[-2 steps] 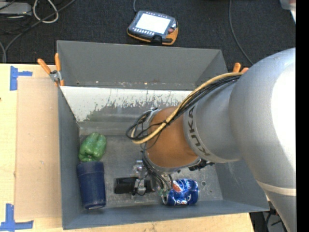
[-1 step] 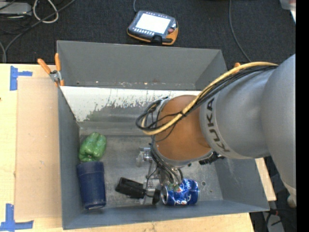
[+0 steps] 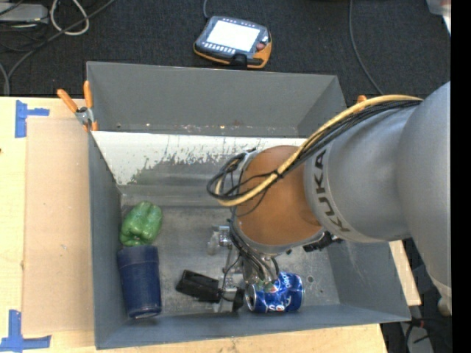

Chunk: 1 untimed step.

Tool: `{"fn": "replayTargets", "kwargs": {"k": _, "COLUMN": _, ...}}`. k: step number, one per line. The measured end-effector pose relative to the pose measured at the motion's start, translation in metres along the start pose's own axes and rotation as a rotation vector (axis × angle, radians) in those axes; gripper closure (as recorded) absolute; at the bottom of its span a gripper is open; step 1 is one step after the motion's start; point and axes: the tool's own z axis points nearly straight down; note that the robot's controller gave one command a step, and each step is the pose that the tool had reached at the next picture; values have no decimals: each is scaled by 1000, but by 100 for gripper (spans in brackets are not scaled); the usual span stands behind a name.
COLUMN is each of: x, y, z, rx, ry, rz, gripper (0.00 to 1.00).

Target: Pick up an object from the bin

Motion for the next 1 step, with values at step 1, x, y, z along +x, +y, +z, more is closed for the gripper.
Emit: {"fn": "replayTargets", "kwargs": {"k": 1, "x": -29, "y": -44, "z": 35, "rx": 2, "ry": 3, "rz": 0, "gripper": 0}}
